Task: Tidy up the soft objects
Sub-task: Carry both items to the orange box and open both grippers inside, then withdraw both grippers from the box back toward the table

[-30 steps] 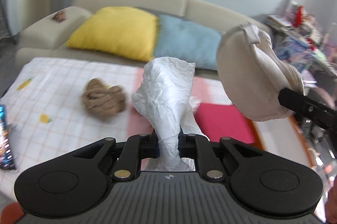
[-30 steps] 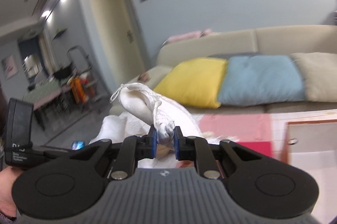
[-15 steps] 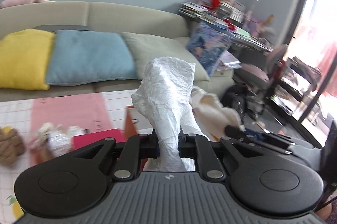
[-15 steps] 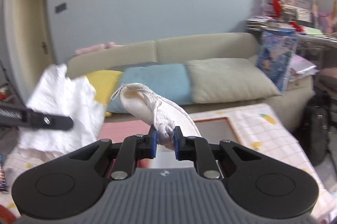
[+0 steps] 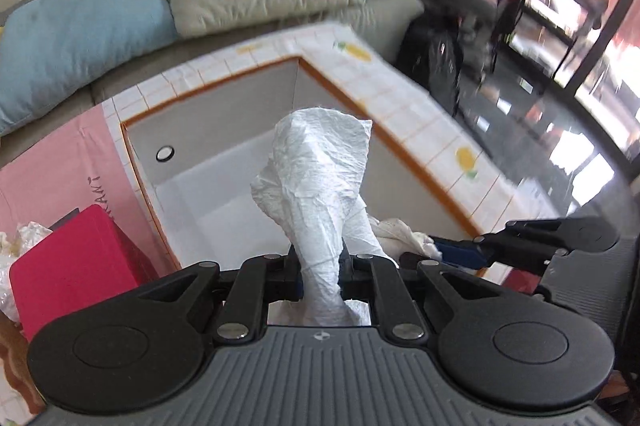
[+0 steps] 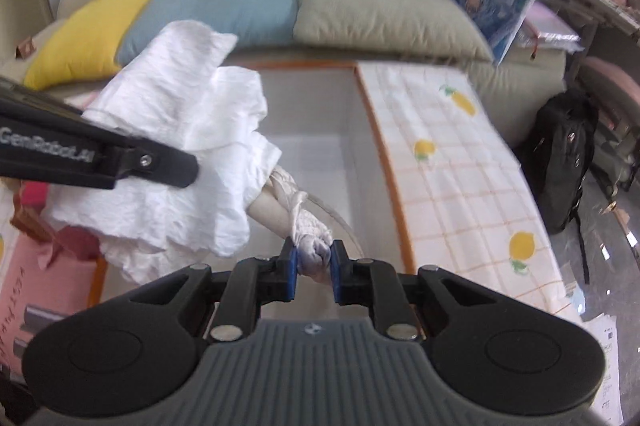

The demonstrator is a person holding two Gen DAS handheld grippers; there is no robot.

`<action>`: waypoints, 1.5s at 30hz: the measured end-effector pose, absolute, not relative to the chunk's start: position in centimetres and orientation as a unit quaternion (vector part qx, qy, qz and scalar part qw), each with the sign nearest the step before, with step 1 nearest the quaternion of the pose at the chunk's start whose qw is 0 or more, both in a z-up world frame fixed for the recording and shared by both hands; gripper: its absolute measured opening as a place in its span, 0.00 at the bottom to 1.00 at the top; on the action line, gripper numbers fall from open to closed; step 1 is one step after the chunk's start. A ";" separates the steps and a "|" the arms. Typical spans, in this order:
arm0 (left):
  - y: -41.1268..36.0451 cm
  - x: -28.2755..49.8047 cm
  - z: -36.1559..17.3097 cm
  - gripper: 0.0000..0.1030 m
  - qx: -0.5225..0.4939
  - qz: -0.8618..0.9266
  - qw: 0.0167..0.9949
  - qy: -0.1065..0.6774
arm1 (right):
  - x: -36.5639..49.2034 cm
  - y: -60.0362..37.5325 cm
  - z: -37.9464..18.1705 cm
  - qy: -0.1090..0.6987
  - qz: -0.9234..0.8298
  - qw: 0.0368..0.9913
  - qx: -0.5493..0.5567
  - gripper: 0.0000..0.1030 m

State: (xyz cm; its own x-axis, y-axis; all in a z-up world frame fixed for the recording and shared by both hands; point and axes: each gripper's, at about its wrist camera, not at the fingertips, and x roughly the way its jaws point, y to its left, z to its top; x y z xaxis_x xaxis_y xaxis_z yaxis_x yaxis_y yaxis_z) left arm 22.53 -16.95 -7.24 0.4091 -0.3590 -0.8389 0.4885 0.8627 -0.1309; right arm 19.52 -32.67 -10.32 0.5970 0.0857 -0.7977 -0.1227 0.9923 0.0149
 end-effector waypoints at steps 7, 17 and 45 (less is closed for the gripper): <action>-17.5 23.6 -9.8 0.17 0.123 -0.219 0.815 0.523 | 19.8 -32.2 -12.4 0.487 0.079 0.870 -0.009 0.16; -17.8 22.6 -9.7 0.68 0.170 -0.207 0.820 0.505 | 20.1 -31.6 -12.3 0.506 0.089 0.857 -0.027 0.31; -10.8 14.3 1.0 0.81 0.076 -0.213 0.920 0.321 | 13.2 -29.7 -2.4 0.360 0.036 0.932 0.024 0.66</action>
State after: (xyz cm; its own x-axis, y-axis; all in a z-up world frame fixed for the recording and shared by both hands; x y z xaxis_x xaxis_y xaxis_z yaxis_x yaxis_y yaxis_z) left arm 14.30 -10.83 0.98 0.7037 -0.3426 -0.6224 0.4403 0.8979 0.0036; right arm 13.16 -29.71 -2.41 0.7379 0.0835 -0.6697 -0.0491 0.9963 0.0701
